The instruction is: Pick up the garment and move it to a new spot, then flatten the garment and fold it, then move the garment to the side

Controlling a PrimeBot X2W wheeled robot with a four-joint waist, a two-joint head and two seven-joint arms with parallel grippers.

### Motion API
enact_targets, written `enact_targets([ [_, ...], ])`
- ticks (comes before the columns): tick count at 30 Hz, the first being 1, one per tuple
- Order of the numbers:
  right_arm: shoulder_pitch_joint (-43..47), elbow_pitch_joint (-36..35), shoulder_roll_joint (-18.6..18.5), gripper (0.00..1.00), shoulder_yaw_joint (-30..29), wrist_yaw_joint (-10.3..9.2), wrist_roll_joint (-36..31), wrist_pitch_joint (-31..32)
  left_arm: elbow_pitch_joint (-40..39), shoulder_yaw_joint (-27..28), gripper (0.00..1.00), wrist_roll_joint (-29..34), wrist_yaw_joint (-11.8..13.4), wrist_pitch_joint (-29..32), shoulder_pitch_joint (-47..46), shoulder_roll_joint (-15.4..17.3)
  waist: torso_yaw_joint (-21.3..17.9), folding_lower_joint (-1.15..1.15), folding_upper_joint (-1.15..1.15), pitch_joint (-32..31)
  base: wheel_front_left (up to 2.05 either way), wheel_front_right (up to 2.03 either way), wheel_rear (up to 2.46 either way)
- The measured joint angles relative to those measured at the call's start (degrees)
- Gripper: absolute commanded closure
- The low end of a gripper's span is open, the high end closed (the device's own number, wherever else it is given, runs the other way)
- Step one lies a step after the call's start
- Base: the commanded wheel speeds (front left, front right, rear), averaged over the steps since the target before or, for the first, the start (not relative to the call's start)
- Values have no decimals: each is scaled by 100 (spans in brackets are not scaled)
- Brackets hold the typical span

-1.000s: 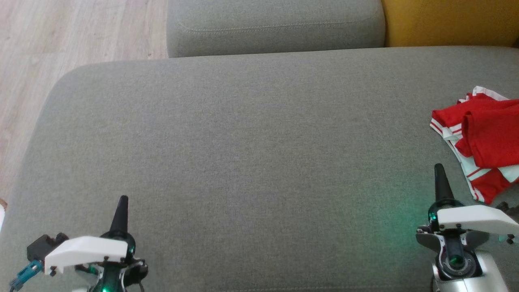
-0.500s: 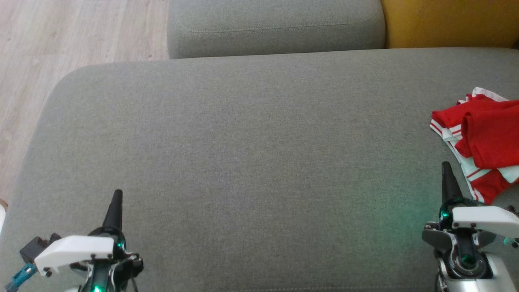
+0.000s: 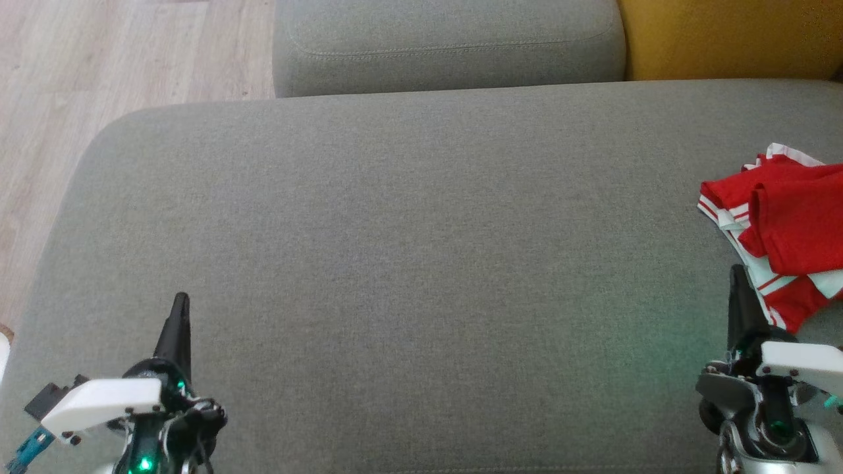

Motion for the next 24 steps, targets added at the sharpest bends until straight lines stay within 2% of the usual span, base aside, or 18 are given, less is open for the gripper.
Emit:
enact_targets([
  [7, 59, -131, 3, 100, -93, 0, 463, 137, -46, 65, 100, -449, -96, 108, -12, 1, 3, 0, 0, -12, 0, 0, 0],
  [24, 60, -151, 4, 100, -100, 0, 499, 145, -56, 68, 100, -488, -96, 108, -32, 1, 2, 0, 0, -12, 0, 0, 0],
])
